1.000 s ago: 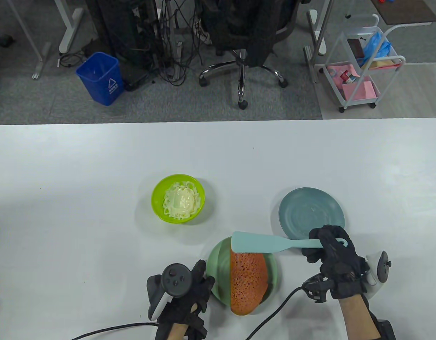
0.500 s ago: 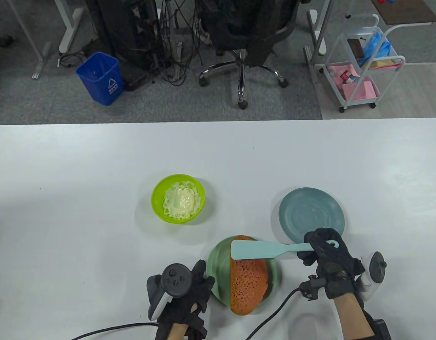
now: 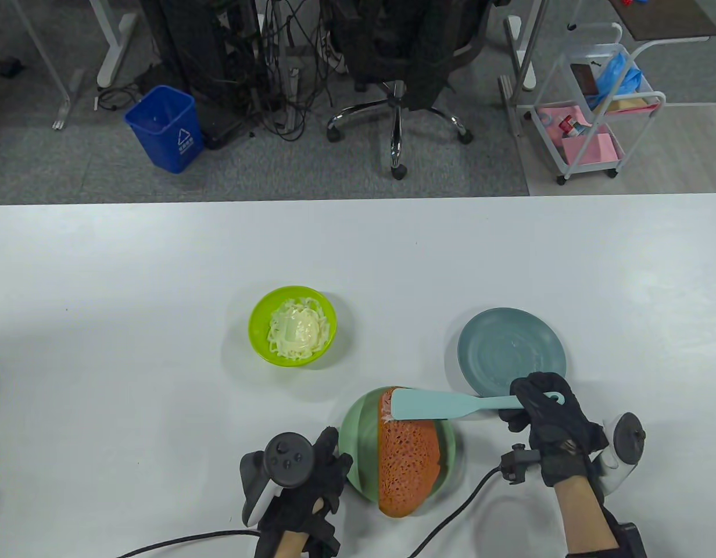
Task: Dip dessert spatula into salad dressing and spread onto bread slice
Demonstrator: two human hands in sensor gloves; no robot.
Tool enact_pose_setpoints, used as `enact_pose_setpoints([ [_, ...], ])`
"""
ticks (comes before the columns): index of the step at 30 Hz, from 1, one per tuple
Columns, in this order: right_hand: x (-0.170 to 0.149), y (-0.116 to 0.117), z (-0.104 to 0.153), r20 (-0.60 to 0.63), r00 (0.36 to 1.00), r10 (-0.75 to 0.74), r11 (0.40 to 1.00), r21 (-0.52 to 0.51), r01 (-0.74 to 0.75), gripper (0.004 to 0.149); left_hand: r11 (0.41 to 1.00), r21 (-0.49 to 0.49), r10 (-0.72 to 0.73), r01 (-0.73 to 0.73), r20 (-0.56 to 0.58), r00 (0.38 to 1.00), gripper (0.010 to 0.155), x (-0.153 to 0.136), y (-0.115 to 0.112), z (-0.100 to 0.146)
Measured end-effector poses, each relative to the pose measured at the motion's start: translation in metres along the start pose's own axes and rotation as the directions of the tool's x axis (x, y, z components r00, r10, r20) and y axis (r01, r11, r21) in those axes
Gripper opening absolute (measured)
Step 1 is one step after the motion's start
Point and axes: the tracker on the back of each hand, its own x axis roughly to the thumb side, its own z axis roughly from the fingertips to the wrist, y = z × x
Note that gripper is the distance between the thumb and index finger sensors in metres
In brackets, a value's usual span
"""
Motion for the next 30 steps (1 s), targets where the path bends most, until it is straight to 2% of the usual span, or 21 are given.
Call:
enact_pose_setpoints([
  [9,0.008,-0.037,-0.006,-0.009,1.0,-0.025,0.998,-0.056,0.024,0.034,1.0,-0.002,0.003,-0.003,-0.001,1.0,0.061,0.0,0.0,0.0],
  [14,0.008,-0.04,-0.004,0.0,0.997,-0.081,0.995,-0.052,0.08,0.034,1.0,-0.001,0.001,-0.001,-0.001,1.0,0.061,0.0,0.0,0.0],
  [22,0.006,-0.014,0.004,0.003,0.996,-0.085,0.996,0.033,0.085,0.037,1.0,0.0,0.001,-0.001,-0.001,1.0,0.061,0.0,0.001,0.0],
  [30,-0.004,0.014,0.012,-0.023,1.0,-0.014,0.995,0.096,0.016,0.04,1.0,-0.001,0.002,-0.002,-0.001,1.0,0.061,-0.001,0.001,-0.001],
])
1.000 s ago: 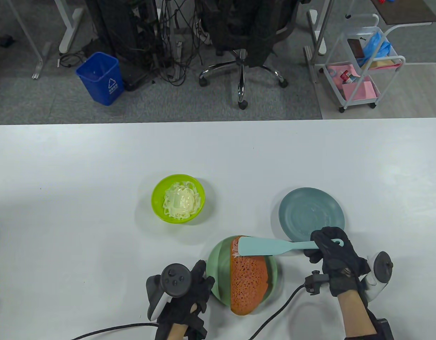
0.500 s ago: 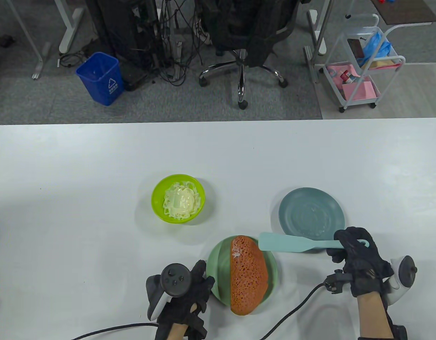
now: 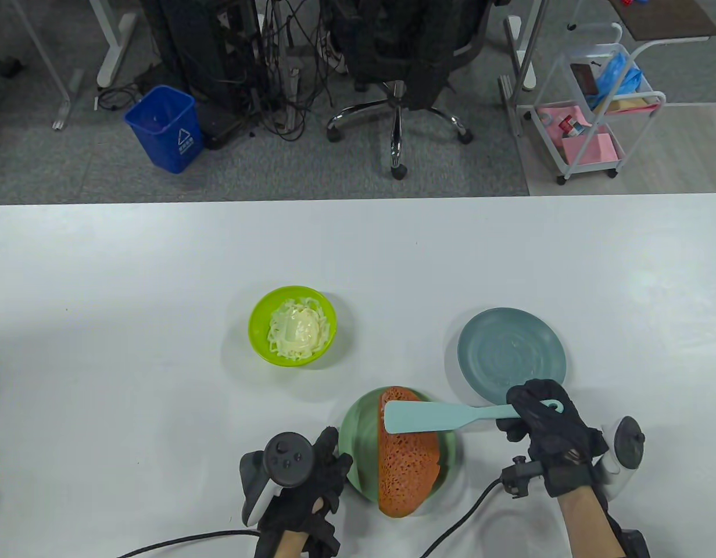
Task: Dip dessert spatula into salad dressing and spread onto bread slice
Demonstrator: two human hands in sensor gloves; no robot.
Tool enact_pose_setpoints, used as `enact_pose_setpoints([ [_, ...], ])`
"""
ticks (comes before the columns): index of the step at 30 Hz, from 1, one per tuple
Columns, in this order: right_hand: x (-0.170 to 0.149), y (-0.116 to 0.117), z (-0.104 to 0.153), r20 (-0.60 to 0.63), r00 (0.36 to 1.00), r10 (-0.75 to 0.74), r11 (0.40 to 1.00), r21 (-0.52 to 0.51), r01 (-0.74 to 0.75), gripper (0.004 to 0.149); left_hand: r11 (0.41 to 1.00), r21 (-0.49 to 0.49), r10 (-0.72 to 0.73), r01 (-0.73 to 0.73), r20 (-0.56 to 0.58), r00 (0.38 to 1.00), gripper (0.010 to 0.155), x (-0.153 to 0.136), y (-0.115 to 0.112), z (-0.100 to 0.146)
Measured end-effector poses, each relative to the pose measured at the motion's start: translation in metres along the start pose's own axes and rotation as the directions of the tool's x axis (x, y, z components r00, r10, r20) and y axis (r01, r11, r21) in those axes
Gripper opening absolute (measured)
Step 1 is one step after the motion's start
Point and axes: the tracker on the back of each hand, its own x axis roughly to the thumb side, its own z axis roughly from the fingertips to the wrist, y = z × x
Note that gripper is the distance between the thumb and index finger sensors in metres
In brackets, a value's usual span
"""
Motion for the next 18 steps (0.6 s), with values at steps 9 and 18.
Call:
enact_pose_setpoints([
  [9,-0.005,0.004,0.0,-0.026,0.999,0.042,0.999,0.004,-0.042,0.038,1.0,-0.001,0.001,-0.001,0.0,1.0,0.062,0.0,0.0,0.0],
  [18,0.009,-0.018,-0.003,-0.028,0.998,0.052,0.997,-0.056,-0.053,0.036,1.0,-0.001,0.001,-0.001,-0.001,1.0,0.061,0.0,0.0,0.0],
])
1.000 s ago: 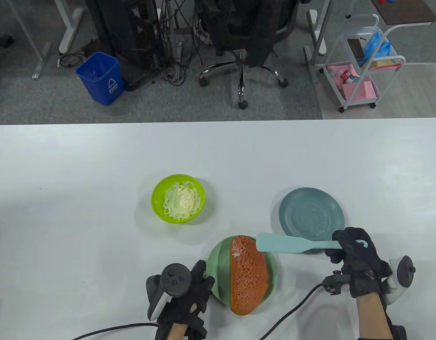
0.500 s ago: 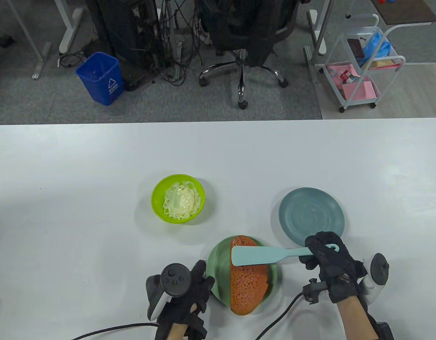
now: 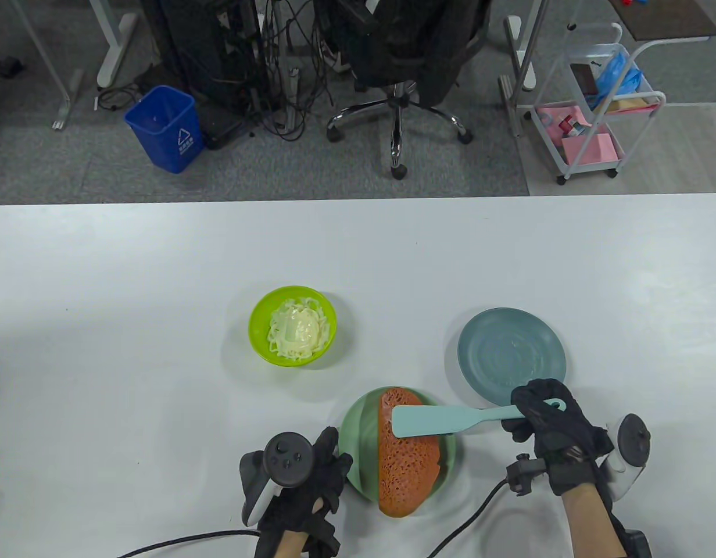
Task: Dip dessert spatula into salad dressing and spread onto bread slice
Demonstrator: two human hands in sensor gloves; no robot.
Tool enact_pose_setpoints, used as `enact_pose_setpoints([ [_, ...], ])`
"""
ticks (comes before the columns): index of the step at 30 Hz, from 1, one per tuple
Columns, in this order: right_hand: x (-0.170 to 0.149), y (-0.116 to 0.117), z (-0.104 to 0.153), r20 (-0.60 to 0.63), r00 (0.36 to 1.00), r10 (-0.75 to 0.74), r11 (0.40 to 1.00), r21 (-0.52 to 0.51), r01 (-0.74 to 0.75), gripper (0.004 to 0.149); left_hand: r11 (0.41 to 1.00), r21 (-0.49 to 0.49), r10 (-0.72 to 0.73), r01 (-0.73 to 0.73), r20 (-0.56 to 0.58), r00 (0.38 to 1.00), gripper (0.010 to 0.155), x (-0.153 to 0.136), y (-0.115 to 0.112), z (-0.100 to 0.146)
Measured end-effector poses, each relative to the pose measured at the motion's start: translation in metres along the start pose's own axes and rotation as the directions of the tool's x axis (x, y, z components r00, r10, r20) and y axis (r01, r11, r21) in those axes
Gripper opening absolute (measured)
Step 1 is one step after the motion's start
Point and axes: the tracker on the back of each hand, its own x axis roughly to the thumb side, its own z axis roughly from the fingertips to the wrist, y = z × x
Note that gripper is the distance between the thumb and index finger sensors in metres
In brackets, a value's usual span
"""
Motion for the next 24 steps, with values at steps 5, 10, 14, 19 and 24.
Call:
enact_pose_setpoints([
  [5,0.009,-0.025,-0.002,0.027,1.0,0.0,0.997,-0.074,0.002,0.033,1.0,0.0,0.002,-0.002,-0.002,1.0,0.062,0.0,0.0,0.0],
  [10,0.012,-0.043,-0.002,0.035,0.999,-0.041,0.992,-0.119,0.045,0.033,1.0,0.0,0.002,-0.002,-0.002,1.0,0.061,0.0,0.0,0.0],
  [14,0.013,-0.046,-0.002,0.054,0.995,-0.09,0.989,-0.109,0.095,0.033,1.0,0.0,0.002,-0.002,-0.002,1.0,0.062,0.0,0.0,0.0],
  [19,0.012,-0.037,-0.001,0.068,0.995,-0.075,0.994,-0.069,0.08,0.033,1.0,0.0,0.002,-0.002,-0.002,1.0,0.061,0.0,0.0,0.0],
  [24,0.012,-0.015,0.006,0.074,0.994,-0.083,0.997,0.008,0.083,0.032,1.0,-0.001,0.003,-0.003,-0.002,1.0,0.061,0.0,0.0,0.0],
])
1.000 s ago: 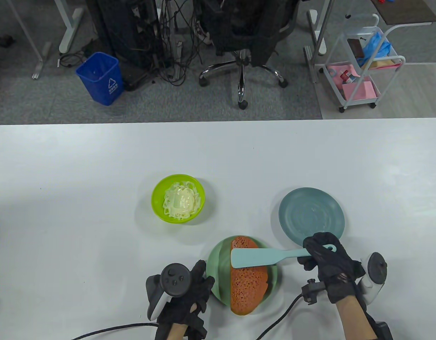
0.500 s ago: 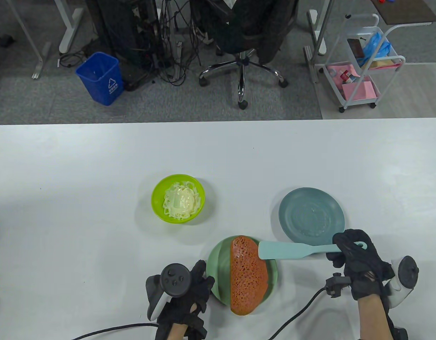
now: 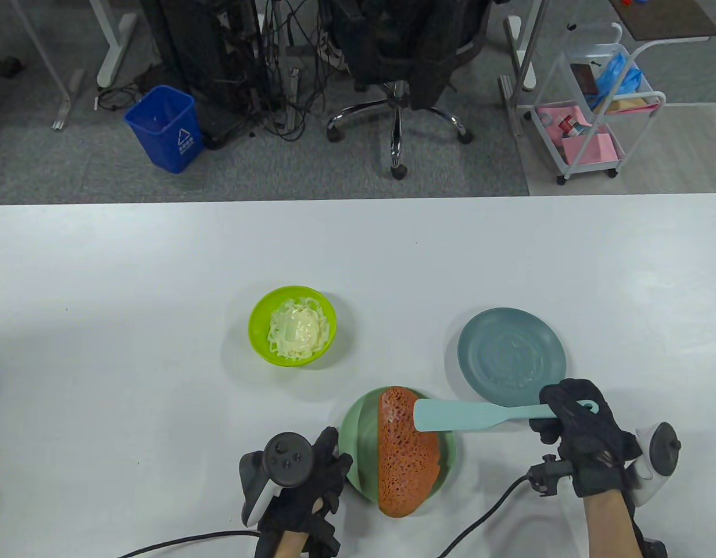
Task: Dip dessert spatula into salad dressing and spread onto bread slice
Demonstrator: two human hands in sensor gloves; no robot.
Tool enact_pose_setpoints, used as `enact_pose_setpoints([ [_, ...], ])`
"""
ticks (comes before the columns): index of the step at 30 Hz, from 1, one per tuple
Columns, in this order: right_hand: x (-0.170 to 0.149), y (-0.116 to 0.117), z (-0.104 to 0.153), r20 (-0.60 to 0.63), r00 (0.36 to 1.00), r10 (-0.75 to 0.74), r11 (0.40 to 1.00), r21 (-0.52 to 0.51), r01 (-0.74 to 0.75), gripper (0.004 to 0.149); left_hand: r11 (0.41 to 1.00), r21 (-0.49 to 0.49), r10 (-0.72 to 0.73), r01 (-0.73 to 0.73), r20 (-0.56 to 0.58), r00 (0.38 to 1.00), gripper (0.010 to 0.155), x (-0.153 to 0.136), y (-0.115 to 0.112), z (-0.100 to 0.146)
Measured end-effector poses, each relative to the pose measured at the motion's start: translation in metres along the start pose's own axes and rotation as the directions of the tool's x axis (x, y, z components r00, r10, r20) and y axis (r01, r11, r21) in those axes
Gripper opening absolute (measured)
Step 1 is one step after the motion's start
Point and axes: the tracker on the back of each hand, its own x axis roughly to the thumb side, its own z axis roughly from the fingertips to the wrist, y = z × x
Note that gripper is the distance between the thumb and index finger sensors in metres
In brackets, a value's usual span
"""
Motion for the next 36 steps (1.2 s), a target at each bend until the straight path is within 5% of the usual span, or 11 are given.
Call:
enact_pose_setpoints([
  [12,-0.018,0.044,0.014,-0.028,0.999,0.04,0.994,0.099,-0.037,0.033,1.0,0.004,-0.002,0.002,0.001,1.0,0.061,0.0,0.0,0.0],
  [21,-0.036,0.037,0.009,-0.116,0.993,0.019,0.999,0.052,-0.013,0.032,1.0,0.001,0.004,-0.004,0.001,1.0,0.061,0.0,0.0,0.0],
  [27,-0.029,0.033,-0.003,-0.043,0.996,0.082,0.989,0.126,-0.076,0.032,1.0,0.001,0.004,-0.004,-0.001,1.0,0.061,-0.001,0.0,0.0],
  [36,-0.022,0.0,-0.012,-0.039,0.997,0.068,0.993,0.097,-0.064,0.032,1.0,0.002,0.001,-0.001,-0.001,1.0,0.061,-0.001,0.0,0.0],
])
